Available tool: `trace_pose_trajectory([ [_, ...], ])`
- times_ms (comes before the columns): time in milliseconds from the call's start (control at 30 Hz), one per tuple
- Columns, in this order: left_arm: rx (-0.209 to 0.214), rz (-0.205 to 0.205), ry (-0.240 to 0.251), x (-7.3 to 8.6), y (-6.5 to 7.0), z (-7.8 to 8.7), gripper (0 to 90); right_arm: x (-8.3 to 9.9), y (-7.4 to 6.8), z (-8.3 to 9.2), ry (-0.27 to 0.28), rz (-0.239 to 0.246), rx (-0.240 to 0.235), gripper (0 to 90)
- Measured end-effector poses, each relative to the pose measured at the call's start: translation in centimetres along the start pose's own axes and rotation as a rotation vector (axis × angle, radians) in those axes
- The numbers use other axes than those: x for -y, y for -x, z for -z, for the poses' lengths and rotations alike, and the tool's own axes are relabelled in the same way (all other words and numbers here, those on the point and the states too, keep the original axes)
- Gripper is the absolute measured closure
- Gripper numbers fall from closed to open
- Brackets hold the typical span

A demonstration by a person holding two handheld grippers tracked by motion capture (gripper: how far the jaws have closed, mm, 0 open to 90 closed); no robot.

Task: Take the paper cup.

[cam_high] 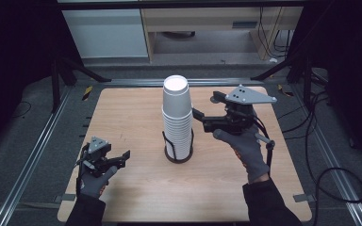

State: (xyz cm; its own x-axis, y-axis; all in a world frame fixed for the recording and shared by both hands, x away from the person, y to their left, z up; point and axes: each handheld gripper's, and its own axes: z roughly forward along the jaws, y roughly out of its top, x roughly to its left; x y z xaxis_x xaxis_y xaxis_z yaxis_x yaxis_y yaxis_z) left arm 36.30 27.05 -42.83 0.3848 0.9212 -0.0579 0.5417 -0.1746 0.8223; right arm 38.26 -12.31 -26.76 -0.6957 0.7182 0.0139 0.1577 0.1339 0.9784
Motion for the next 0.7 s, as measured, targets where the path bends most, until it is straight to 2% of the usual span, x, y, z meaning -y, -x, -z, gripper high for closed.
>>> trace_pose_trajectory([
  [233, -0.001, 0.002, 0.0, 0.0, -0.1, 0.1, 18.5, -0.3, -0.6, -2.0, -0.009, -0.014, -0.023, 10.9],
  [700, 0.004, 0.0, -0.003, 0.0, 0.0, -0.1, 18.4, -0.4, -1.3, -5.3, -0.026, -0.027, -0.037, 8.3],
])
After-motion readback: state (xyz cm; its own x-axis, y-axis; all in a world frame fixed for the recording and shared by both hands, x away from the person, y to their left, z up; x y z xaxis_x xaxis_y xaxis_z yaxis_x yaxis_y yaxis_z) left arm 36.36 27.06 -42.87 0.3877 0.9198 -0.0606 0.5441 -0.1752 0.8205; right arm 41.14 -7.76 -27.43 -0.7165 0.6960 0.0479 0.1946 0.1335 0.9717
